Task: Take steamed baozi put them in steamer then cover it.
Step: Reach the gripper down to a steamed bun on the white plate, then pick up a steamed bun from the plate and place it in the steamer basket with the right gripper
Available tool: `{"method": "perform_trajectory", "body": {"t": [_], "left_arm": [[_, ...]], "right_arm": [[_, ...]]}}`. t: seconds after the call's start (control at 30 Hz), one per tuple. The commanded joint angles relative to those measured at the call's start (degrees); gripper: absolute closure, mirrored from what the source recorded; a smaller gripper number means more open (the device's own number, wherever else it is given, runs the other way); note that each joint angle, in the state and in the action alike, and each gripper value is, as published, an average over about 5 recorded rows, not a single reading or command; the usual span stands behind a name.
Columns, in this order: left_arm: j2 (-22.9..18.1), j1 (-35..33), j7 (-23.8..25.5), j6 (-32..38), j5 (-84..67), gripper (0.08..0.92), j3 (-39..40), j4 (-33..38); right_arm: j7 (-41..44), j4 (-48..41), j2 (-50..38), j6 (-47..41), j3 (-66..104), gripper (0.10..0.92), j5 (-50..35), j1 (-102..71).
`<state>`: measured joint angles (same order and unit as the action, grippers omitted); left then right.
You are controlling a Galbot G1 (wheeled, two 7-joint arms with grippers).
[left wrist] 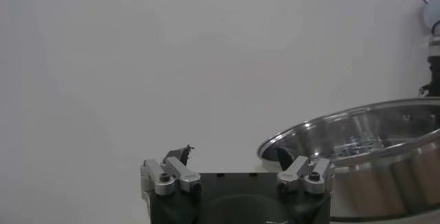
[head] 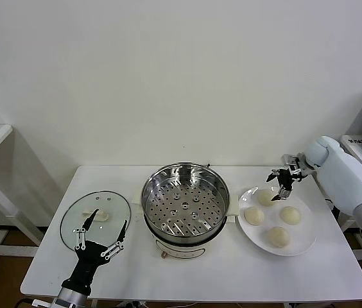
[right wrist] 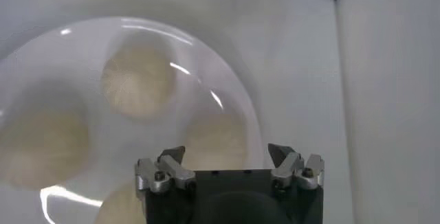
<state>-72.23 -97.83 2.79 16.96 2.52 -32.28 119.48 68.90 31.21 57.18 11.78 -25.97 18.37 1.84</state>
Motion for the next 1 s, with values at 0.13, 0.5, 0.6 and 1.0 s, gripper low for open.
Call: {"method": "perform_trajectory", "body": {"t": [0.13, 0.5, 0.6, 1.0], "left_arm": [[-0.1, -0.1, 0.0, 0.0, 0.0, 0.177, 0.2, -0.2], [-0.3, 0.0, -0.2, 0.2, 0.0, 0.177, 0.1, -0.5], [-0.3, 0.0, -0.2, 0.2, 0.0, 0.177, 0.1, -0.4], [-0.2, 0.0, -0.4, 0.0, -0.2, 0.177, -0.4, 0.5]], "right_arm": [[-0.1, -3.6, 3.1, 1.6, -0.5, 0.208, 5.8, 0.8], [-1.2, -4.2, 3.7, 1.9, -0.4, 0.296, 7.1, 0.0], [-1.7, -4.3, 3.8, 2.1, -0.4, 0.304, 7.2, -0.1], [-1.1, 8.6, -1.6, 12.0, -5.6, 0.321, 0.6, 3.0]]}}
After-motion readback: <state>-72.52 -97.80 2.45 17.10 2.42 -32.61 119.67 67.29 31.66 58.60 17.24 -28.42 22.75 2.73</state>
